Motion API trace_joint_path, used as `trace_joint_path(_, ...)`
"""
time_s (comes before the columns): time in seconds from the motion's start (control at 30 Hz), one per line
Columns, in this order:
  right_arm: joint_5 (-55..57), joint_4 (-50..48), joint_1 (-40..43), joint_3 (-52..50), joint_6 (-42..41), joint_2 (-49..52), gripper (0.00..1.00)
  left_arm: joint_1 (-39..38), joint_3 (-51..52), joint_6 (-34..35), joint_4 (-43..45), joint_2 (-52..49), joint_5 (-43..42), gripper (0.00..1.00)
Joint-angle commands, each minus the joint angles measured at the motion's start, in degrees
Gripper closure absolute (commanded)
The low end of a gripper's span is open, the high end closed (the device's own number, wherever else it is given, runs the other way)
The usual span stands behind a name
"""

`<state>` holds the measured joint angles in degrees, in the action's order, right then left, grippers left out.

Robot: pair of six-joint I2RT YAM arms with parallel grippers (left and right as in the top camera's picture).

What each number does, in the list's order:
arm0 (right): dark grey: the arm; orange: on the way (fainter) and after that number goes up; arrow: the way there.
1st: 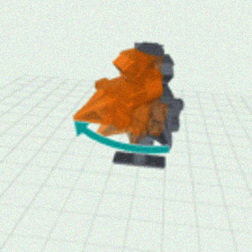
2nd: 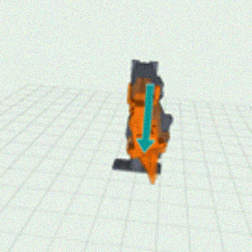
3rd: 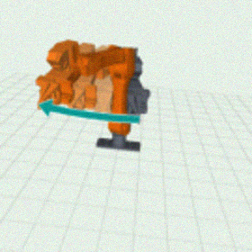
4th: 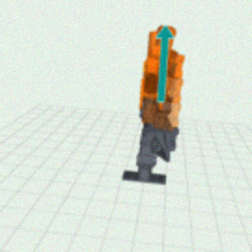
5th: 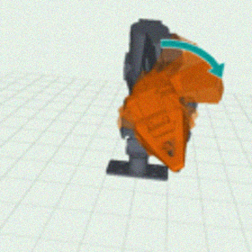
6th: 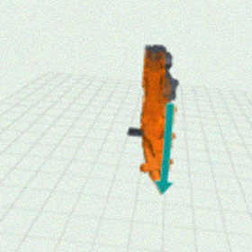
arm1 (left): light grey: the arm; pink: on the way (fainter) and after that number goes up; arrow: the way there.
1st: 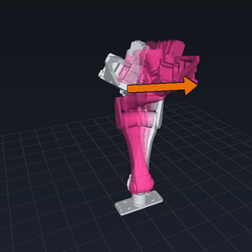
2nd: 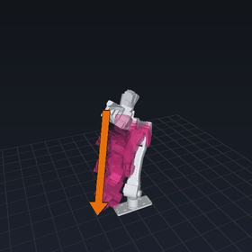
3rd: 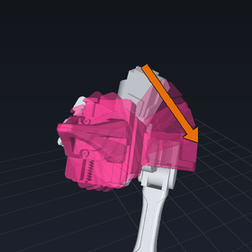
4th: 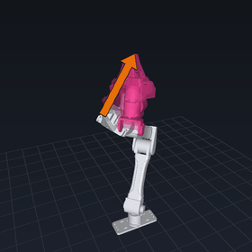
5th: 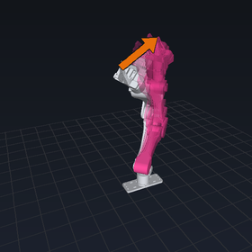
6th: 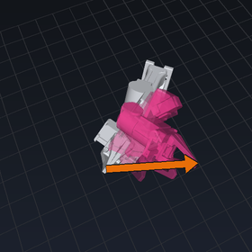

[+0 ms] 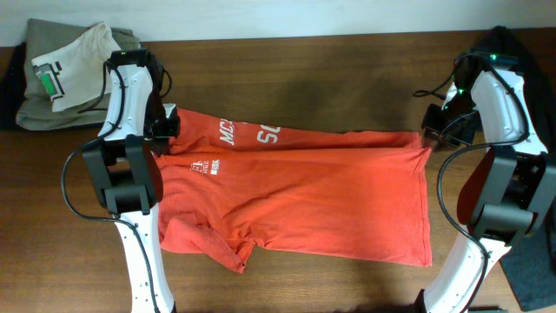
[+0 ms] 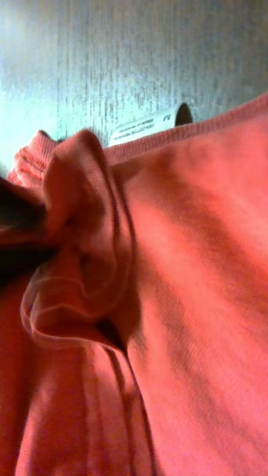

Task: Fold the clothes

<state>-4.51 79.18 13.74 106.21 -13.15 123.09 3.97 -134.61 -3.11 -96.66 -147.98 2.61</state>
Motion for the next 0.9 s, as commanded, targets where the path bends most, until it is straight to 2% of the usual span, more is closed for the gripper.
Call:
trace_joint_path(0.0,1.57,0.02,0.55,-0.42,0.22,-0.85,0.4,0.7,0.33,0.5,-0.09,1.75,1.92,0.5)
trace_joint_path(0.03,1.57,-0.17,0.55,-0.42,0.24,-0.85,0.32,0.7,0.33,0.5,-0.09,1.75,1.9,0.45)
trace_joint_path(0.07,1.6,-0.17,0.55,-0.42,0.24,-0.85,0.14,0.7,0.33,0.52,-0.09,1.75,1.9,0.34)
trace_joint_path(0.1,1.62,-0.17,0.55,-0.39,0.24,-0.85,0.07,0.7,0.31,0.52,-0.09,1.79,1.9,0.33)
trace_joint_path(0.2,1.57,-0.15,0.55,0.28,0.24,-0.85,0.06,0.7,0.31,0.52,-0.09,2.73,1.9,0.31)
trace_joint_path(0.27,1.44,0.09,0.55,1.44,0.22,-0.85,0.01,0.7,0.31,0.52,-0.07,4.63,1.9,0.31)
trace_joint_path(0.5,-8.2,-0.02,-0.39,1.68,4.39,-0.85,0.01,-0.98,-0.22,0.52,3.41,8.96,-3.1,0.31)
trace_joint_path(0.53,-8.15,0.0,-1.05,1.62,4.48,-0.85,0.04,-1.75,-0.2,0.48,3.85,8.92,-3.96,0.31)
trace_joint_path(0.57,-8.17,-0.52,-2.03,1.05,5.4,-0.85,0.15,-2.56,0.2,0.48,4.68,8.7,-4.2,0.36)
trace_joint_path(0.6,-8.13,-1.18,-2.73,0.61,5.49,-0.85,0.2,-3.15,0.63,0.46,5.53,8.7,-4.61,0.42)
trace_joint_path(0.63,-7.96,-2.43,-3.63,-0.04,5.49,-0.85,0.21,-3.76,1.07,0.39,6.43,8.7,-4.96,0.49)
trace_joint_path(0.67,-7.43,-3.93,-4.48,-0.79,5.49,-0.85,0.2,-4.57,1.79,0.26,7.74,8.7,-5.01,0.51)
trace_joint_path(0.73,-4.83,-7.65,-6.21,-2.43,5.44,-0.85,0.16,-6.32,4.17,0.28,11.5,8.7,-5.01,0.51)
trace_joint_path(0.87,-2.27,-13.31,-7.48,-5.53,5.38,-0.85,0.19,-7.48,8.81,0.57,15.52,8.7,-5.01,0.51)
